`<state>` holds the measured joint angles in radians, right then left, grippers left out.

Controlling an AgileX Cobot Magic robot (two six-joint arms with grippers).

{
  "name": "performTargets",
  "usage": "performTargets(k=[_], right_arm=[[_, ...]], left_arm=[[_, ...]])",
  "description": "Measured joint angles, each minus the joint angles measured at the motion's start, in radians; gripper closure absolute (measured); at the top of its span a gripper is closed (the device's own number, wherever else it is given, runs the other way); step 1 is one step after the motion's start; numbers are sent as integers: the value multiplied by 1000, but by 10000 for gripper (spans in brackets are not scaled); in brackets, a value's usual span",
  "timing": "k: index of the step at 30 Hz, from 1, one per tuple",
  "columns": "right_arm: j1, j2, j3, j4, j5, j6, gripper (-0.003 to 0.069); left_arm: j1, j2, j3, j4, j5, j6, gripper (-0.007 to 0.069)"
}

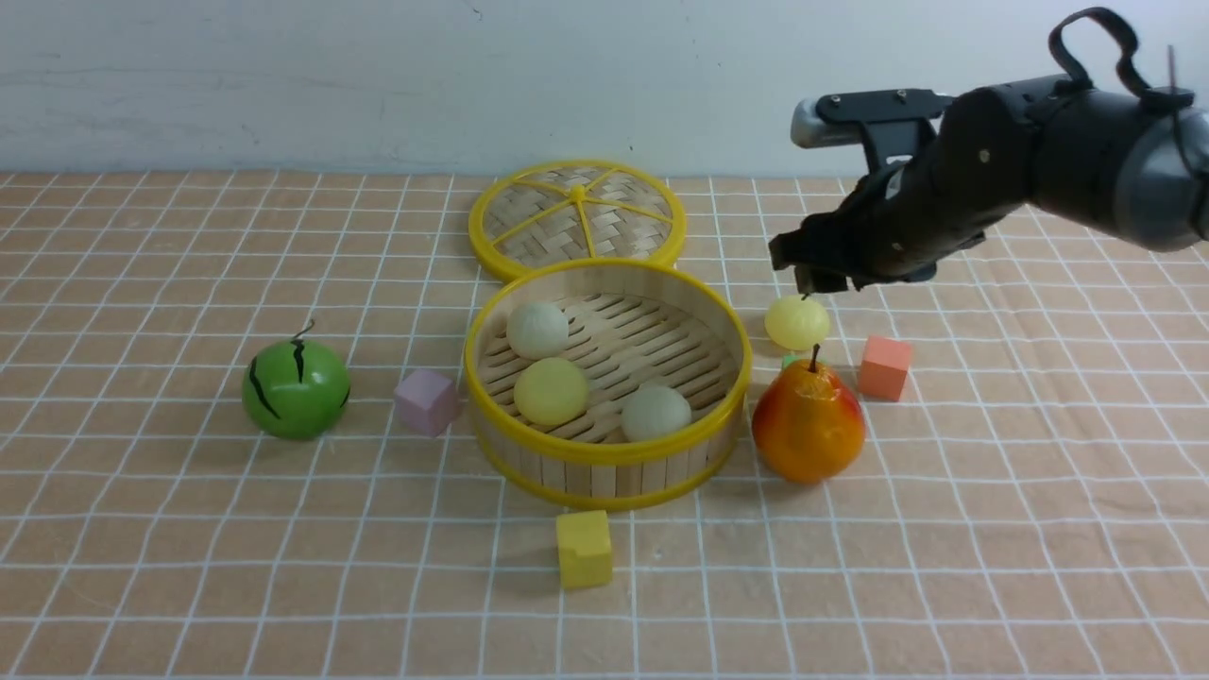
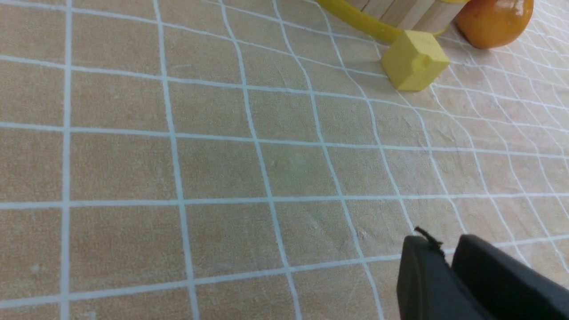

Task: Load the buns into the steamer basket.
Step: Use the right arm to grab a steamed stuffed bun

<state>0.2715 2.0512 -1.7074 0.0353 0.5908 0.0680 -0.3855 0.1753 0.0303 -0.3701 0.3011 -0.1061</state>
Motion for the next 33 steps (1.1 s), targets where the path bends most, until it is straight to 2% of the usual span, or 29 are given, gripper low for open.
performTargets(k=[11,19,26,27,30,33], right_arm=[[-2,179,-172,-51,4,3,272],[-18,255,-210,-71,1,5,322],[-21,263,-213,-71,-4,5,475],[-22,263,-213,-71,-8,5,533],[-22,263,-213,-71,-15,5,636],[-22,251,-213,-71,2,5,656]], left_arm=[[0,0,0,0,0,0,522],[0,0,0,0,0,0,522],[0,0,0,0,0,0,522],[0,0,0,0,0,0,522],[0,0,0,0,0,0,522],[0,0,0,0,0,0,522]])
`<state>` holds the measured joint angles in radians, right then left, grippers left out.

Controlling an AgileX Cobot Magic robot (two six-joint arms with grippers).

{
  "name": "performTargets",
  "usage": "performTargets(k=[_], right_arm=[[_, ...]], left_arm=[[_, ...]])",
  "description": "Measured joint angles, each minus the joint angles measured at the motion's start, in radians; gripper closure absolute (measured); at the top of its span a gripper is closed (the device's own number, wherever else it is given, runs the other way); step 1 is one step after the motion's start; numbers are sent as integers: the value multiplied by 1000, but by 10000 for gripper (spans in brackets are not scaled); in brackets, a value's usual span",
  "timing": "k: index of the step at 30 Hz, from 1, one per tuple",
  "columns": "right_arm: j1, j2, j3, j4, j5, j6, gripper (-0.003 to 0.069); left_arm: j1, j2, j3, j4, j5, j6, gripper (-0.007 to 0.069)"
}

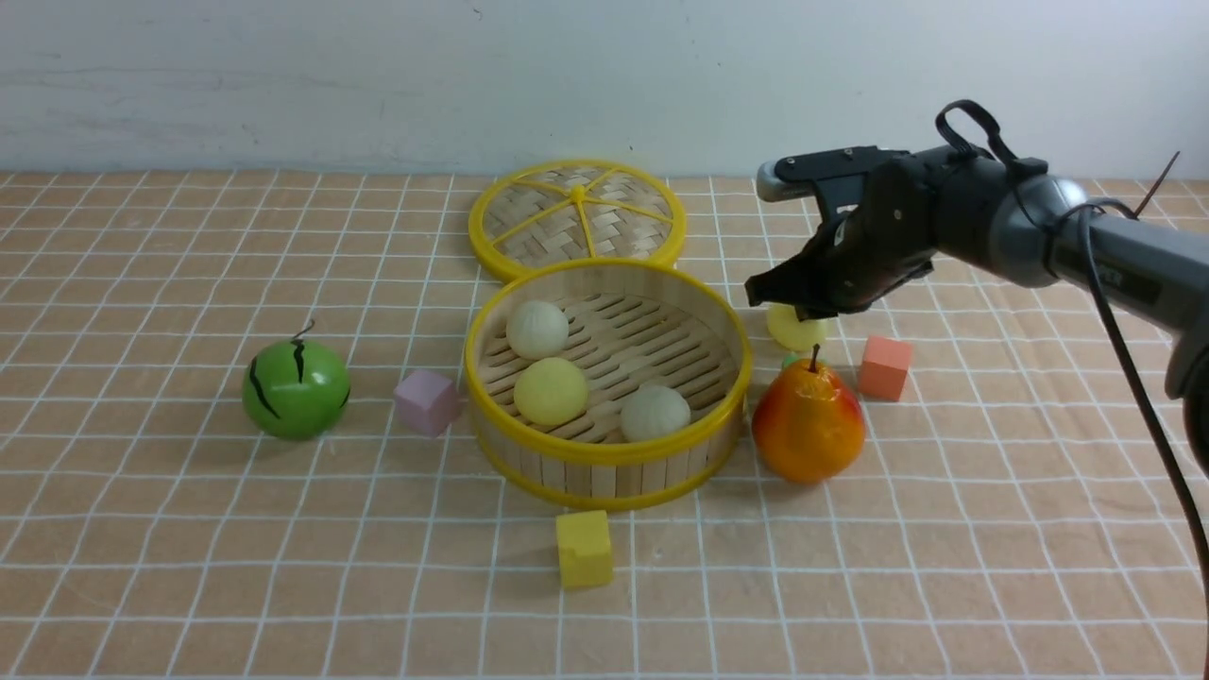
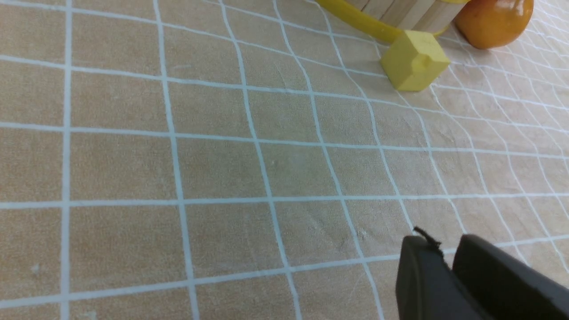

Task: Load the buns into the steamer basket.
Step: Use the right arm to grab a steamed stuffed bun, then use the right arm to put the steamed stuffed bun into the steamer

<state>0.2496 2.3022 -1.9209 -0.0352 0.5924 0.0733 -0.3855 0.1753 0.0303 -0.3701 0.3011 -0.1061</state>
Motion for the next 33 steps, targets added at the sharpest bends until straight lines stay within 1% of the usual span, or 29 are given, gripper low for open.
performTargets(k=[4,7,8,9,13,17,20,22,26,28,30,32,33], right_arm=[[0,-52,0,0,48,-23,656],[0,-138,2,25,80,-73,656],[4,-192,2,78,92,-123,656],[4,-203,2,85,93,-129,656],[29,-271,-5,291,118,-280,656],[71,-255,-5,483,152,-410,656],[111,-216,-5,562,155,-482,655],[134,-191,-5,578,152,-502,650],[169,-135,-5,569,128,-511,633],[178,-97,-5,529,111,-511,613],[179,-88,-5,514,100,-511,597],[179,-66,-5,488,80,-508,535],[179,-65,-5,487,80,-505,529]], left_arm=[[0,0,0,0,0,0,522],[0,0,0,0,0,0,522],[0,0,0,0,0,0,522],[0,0,0,0,0,0,522],[0,0,0,0,0,0,520],[0,0,0,0,0,0,519],[0,0,0,0,0,0,519],[0,0,0,0,0,0,519],[0,0,0,0,0,0,519],[0,0,0,0,0,0,519],[0,0,0,0,0,0,519],[0,0,0,0,0,0,519],[0,0,0,0,0,0,519]])
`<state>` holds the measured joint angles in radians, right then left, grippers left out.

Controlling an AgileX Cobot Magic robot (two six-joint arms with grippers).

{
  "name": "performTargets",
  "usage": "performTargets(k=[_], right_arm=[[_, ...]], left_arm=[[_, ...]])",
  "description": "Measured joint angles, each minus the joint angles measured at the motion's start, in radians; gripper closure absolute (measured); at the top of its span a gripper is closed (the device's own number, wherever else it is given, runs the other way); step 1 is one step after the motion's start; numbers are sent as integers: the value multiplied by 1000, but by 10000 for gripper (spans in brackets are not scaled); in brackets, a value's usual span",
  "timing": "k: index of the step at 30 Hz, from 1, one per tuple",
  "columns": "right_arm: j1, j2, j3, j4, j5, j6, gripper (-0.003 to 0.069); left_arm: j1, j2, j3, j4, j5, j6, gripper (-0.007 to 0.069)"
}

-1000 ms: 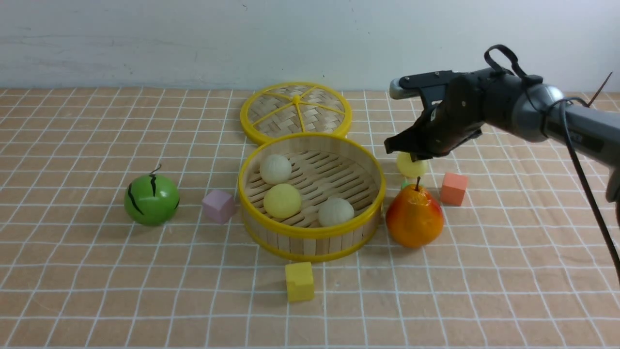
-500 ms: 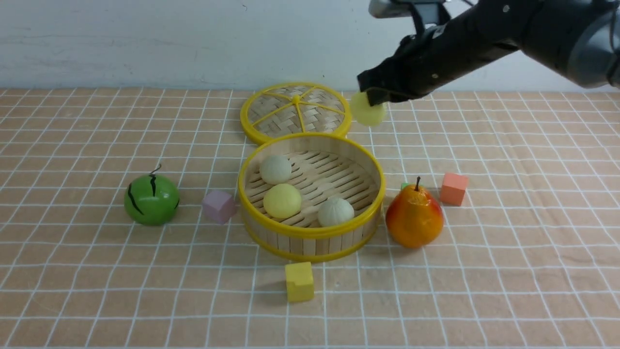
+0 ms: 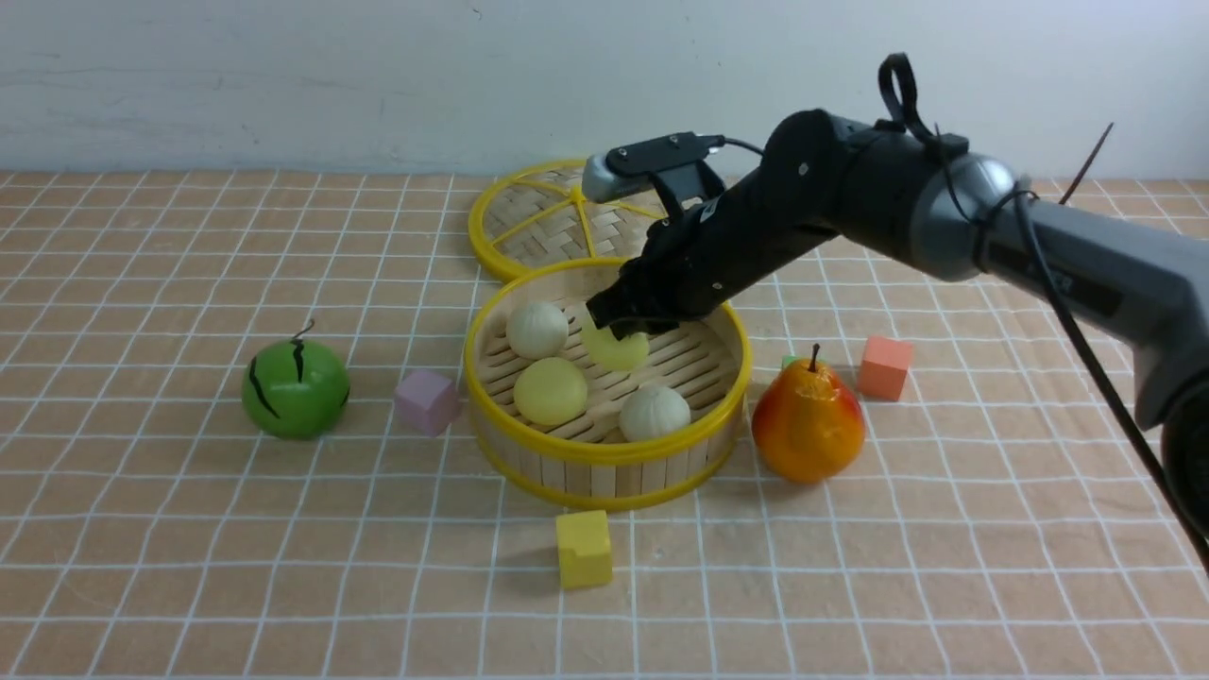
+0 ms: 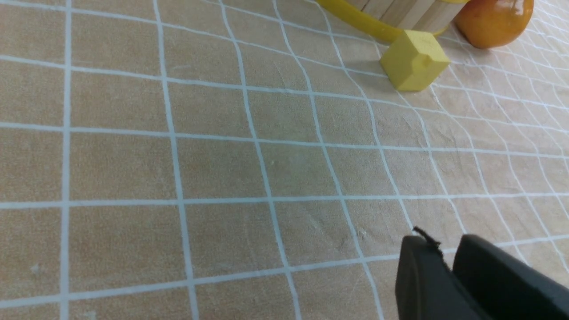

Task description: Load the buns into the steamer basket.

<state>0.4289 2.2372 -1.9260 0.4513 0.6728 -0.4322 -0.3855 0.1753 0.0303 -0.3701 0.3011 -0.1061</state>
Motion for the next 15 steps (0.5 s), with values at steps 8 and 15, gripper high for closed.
performTargets(k=[8,15], right_arm=[[0,-15,0,-110,31,193,211],[0,-210,0,-310,382,432,224]], left_arm=[[0,0,0,0,0,0,519],[0,0,0,0,0,0,519]])
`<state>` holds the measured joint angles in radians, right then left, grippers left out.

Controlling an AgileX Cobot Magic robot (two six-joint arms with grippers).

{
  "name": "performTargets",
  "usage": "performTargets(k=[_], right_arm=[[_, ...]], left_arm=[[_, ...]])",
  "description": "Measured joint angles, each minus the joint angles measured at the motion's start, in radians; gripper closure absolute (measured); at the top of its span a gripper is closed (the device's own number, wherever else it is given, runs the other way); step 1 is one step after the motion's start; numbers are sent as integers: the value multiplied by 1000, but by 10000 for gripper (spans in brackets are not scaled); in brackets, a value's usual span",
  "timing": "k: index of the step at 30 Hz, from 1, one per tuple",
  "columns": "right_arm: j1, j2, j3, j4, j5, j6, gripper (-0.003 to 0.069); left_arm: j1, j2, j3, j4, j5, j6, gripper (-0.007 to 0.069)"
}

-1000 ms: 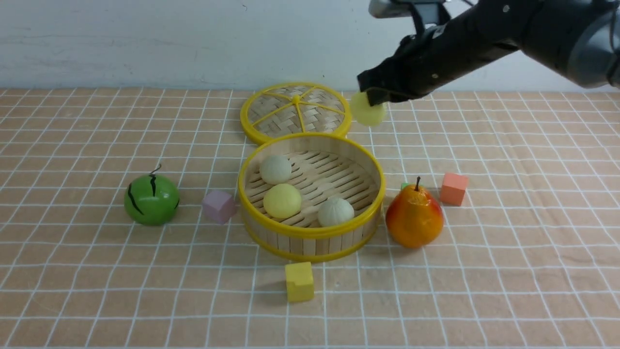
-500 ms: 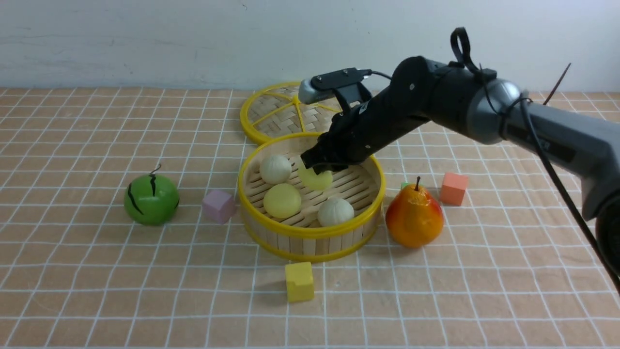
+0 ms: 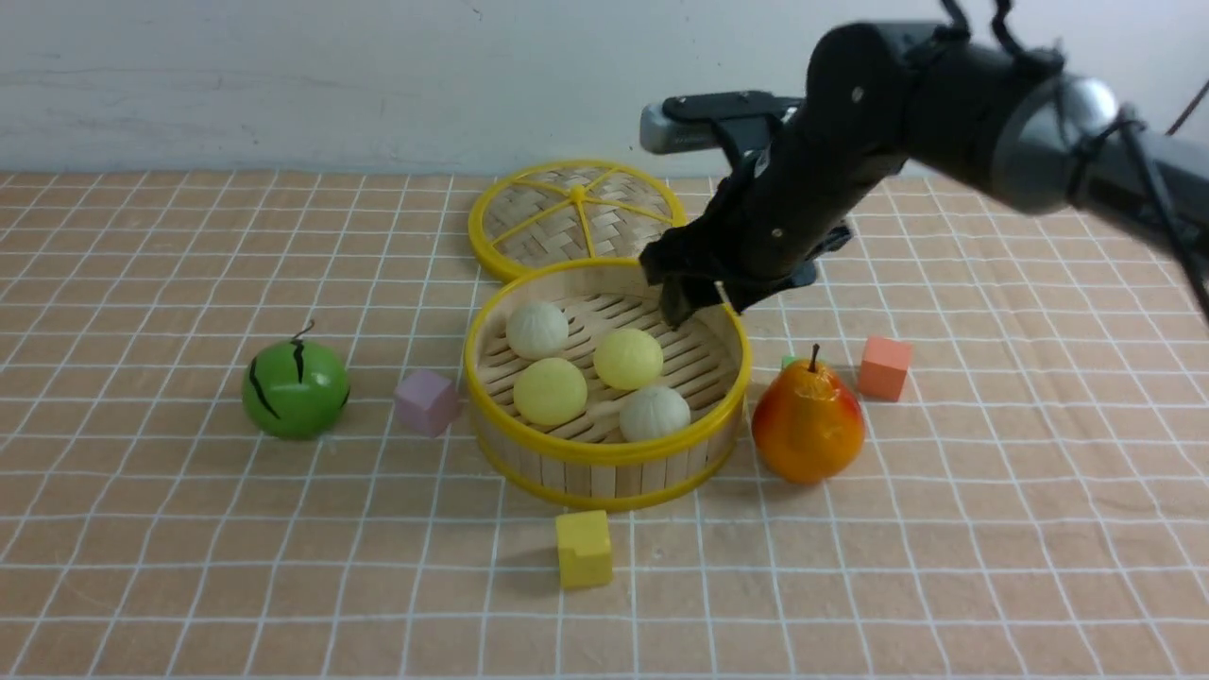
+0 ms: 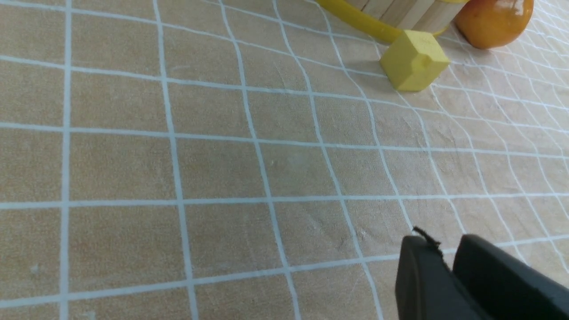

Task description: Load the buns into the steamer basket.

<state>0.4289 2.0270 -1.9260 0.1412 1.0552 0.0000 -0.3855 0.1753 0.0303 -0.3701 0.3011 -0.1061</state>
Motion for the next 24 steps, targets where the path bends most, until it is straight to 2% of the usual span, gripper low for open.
performTargets(k=[1,2,4,5,8,9,10,12,18,24], right_arm=[[0,-28,0,-26,74,6,258],[0,-38,0,-39,95,6,270],[0,-84,0,-75,161,0,346],[0,-102,1,-82,170,-5,372],[0,-198,57,-102,176,-24,529],[0,-205,57,-102,178,-24,538],[0,-262,104,-106,181,-25,598],[0,-373,183,-107,184,-16,666],[0,-643,385,-97,197,32,678],[0,-858,459,-38,208,50,678]], left_arm=[[0,0,0,0,0,0,519],[0,0,0,0,0,0,519],[0,0,0,0,0,0,519],[0,0,0,0,0,0,519],[0,0,0,0,0,0,519],[0,0,0,0,0,0,519],[0,0,0,0,0,0,517],[0,0,0,0,0,0,515],[0,0,0,0,0,0,510],[0,0,0,0,0,0,502]])
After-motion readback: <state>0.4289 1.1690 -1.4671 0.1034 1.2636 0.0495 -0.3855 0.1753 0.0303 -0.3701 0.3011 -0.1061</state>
